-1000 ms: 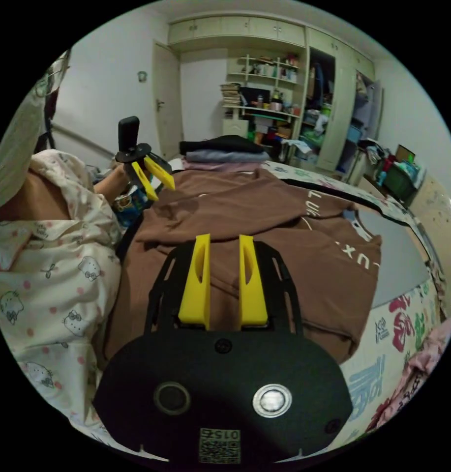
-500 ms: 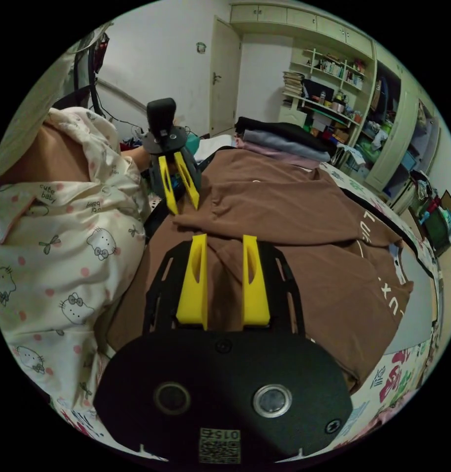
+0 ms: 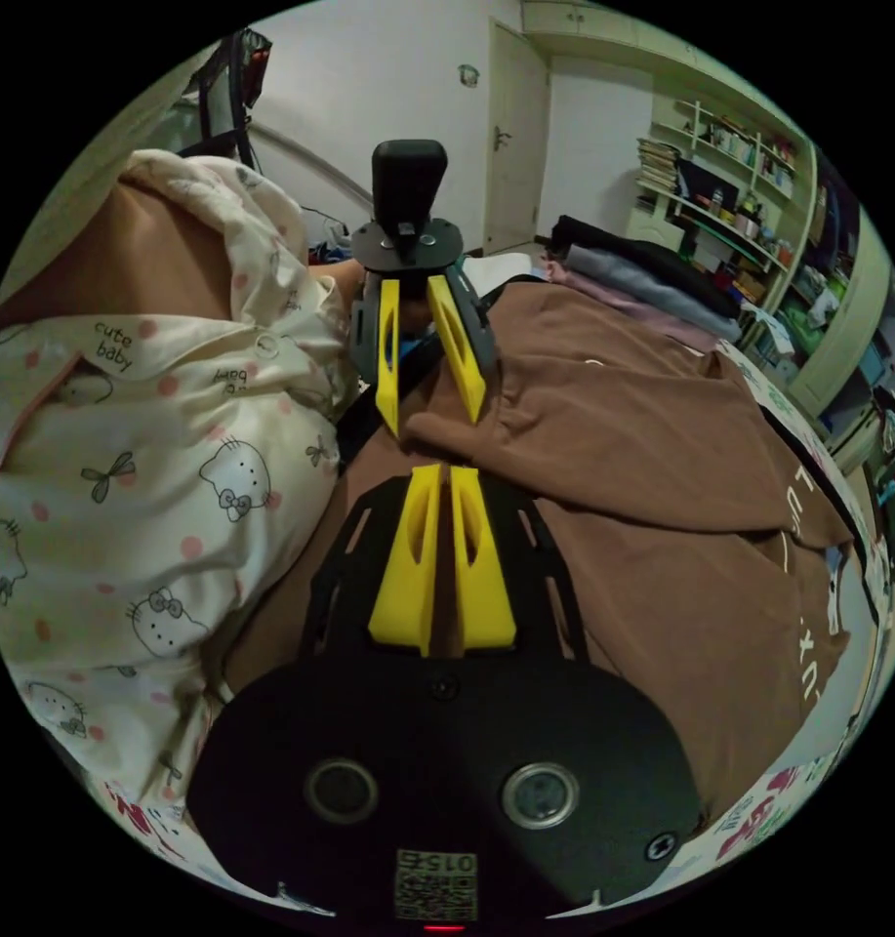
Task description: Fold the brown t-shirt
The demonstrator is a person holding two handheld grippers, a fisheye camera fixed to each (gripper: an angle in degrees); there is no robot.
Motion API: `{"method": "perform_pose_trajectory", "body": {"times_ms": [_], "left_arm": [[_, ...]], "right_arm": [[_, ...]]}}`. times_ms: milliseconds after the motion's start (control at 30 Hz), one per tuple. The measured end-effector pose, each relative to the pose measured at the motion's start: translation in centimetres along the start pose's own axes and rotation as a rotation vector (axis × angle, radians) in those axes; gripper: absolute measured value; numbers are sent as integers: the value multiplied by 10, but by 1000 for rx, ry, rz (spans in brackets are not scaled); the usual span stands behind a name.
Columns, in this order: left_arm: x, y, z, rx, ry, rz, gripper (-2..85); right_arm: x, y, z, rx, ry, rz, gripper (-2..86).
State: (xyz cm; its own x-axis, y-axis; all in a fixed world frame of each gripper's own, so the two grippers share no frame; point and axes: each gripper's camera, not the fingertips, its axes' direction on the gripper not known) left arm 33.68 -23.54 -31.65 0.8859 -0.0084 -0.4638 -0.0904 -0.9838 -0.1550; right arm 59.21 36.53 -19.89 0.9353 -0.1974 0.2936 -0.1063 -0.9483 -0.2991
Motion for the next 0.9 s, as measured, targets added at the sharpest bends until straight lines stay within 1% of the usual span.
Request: {"method": "perform_pose_trajectory", "body": {"times_ms": [100, 167, 233, 300, 433, 467, 500, 533, 567, 600, 633, 700, 733, 767, 800, 833, 867, 900], "left_arm": [[25, 1, 11, 12, -79, 22, 116], [38, 2, 20, 19, -104, 18, 111], [47, 6, 30, 32, -123, -11, 89], [51, 15, 35, 75, -179, -88, 35], [47, 22, 24, 202, -176, -137, 17], [35, 13, 18, 199, -176, -119, 15], [15, -2, 9, 148, -188, -101, 15], [1, -10, 1, 121, -206, -110, 14], [-32, -26, -23, 113, -284, -153, 15], [-70, -41, -59, 134, -390, -218, 17], [-91, -48, -80, 148, -463, -261, 19], [-162, -59, -165, 257, -849, -466, 32], [-175, -58, -184, 293, -953, -527, 48], [-193, -49, -215, 347, -1125, -658, 81], [-198, -32, -236, 417, -1193, -796, 99], [-194, -22, -242, 473, -1183, -838, 108], [-178, -2, -241, 602, -1119, -834, 110], [-158, 14, -228, 691, -1046, -770, 111]], "right_arm": [[-1, -20, 15, -33, 19, 30, -5], [5, -29, 8, 53, 39, 112, -5], [8, -28, -7, 139, 43, 143, 1], [13, -28, -18, 169, 69, 178, 26], [10, -39, -23, 160, 124, 167, 107], [9, -45, -20, 136, 128, 157, 121], [9, -48, -18, 125, 132, 153, 129], [10, -55, -12, 67, 142, 157, 131], [10, -63, -4, -3, 143, 150, 134], [10, -67, 1, -32, 144, 146, 135], [9, -74, 9, -68, 156, 138, 135], [11, -81, 10, -54, 151, 137, 125], [15, -85, 9, -57, 154, 157, 110], [21, -89, 6, -51, 147, 186, 96], [24, -91, 5, -45, 134, 198, 88], [29, -94, 1, -37, 124, 219, 61], [32, -97, -3, -20, 140, 234, 45], [34, -99, -5, -7, 143, 237, 43]]}}
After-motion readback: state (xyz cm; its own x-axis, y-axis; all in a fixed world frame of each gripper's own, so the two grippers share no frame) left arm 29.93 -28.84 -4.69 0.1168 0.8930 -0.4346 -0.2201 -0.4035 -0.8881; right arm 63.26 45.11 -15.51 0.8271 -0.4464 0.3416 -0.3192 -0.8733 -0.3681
